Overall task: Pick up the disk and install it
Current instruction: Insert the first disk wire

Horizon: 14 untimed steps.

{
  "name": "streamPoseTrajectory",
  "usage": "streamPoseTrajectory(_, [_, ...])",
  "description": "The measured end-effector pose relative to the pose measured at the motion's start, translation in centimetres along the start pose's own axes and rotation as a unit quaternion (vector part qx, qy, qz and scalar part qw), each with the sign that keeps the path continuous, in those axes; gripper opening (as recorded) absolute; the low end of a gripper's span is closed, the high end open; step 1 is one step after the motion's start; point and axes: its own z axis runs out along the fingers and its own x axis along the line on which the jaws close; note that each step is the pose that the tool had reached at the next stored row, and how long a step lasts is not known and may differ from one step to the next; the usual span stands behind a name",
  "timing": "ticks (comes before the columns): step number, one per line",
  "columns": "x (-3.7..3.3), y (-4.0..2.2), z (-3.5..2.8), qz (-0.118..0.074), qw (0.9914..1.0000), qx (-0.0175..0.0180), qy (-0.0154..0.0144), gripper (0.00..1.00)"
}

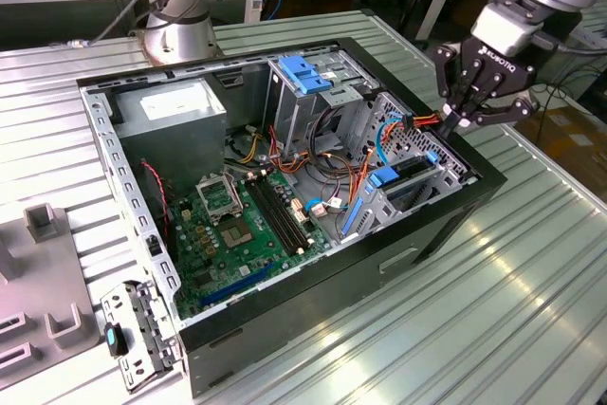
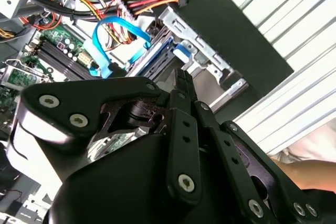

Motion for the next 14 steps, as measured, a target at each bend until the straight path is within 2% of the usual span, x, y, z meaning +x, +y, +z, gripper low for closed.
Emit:
streamPoseTrajectory(5, [-0.24,-1.11,0.02,-0.008,0.99997,-0.0003,0.0000,0.11])
streamPoseTrajectory(11, [-1.77,-2.52,0.15,-0.016,0.99988,-0.0005,0.0000,0.11])
streamPoseTrajectory(14, [-1.96,-2.66,0.28,-0.028,0.99961,-0.0009,-0.0001,0.11])
